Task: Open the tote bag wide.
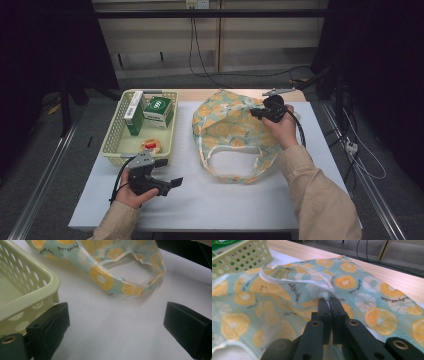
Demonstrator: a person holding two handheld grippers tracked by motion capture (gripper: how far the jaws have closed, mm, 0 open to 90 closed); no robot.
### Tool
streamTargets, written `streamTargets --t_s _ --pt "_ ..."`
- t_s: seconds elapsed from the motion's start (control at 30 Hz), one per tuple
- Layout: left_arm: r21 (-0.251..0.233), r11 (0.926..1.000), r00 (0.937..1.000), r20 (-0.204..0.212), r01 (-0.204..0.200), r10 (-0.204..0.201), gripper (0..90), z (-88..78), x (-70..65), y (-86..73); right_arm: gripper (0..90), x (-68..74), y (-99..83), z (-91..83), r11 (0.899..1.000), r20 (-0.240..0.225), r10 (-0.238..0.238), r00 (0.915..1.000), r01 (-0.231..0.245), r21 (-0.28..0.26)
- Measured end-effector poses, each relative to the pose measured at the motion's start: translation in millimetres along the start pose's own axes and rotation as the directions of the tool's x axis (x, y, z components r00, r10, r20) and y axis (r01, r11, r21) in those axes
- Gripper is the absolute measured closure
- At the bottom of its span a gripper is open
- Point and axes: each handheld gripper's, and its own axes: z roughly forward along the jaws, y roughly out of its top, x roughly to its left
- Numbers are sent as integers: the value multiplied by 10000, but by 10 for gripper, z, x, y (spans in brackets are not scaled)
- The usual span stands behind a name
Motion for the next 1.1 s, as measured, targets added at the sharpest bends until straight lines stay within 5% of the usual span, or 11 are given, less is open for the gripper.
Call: streamTargets --t_s 0.2,0.3,0.43,0.57,0.63,0.7,0.77,0.83,0.9,1.0,1.1 --pt "70 10000 10000 18 -13 13 66 12 0 -4 887 -65 -133 149 9990 17 109 9999 -110 423" --pt "69 10000 10000 -5 4 -4 66 9 3 -4 768 -79 -212 233 9973 35 527 9986 -528 510" --pt "108 9999 10000 -28 -29 30 66 5 3 -6 619 -9 -208 174 9979 145 283 9995 -291 571" --pt "84 10000 10000 1 -31 31 66 14 -15 -5 596 89 -187 33 9993 -90 160 9998 -157 348" --pt "93 9999 10000 -11 -57 57 66 17 -20 -4 598 117 -182 -4 9994 -190 143 9997 -136 333" --pt "95 9999 10000 -11 -68 68 66 15 -23 -3 694 180 -189 -68 9998 -470 126 9988 -119 153" --pt "105 9999 9999 -40 -115 116 66 12 -23 -1 892 270 -230 -121 9998 -902 174 9958 -165 109" --pt "88 9999 9999 -44 -119 119 66 9 -28 2 900 296 -250 -118 9997 -1274 171 9917 -148 191" --pt "85 9999 9999 -10 -123 124 67 11 -32 4 900 363 -339 -38 9964 -1650 104 9862 37 845" --pt "124 9998 9999 0 -134 134 67 17 -31 2 900 360 -433 88 9936 -1631 109 9866 77 1128" --pt "134 9998 9999 0 -112 112 67 21 -27 1 900 310 -470 171 9946 -1118 14 9937 102 1031"
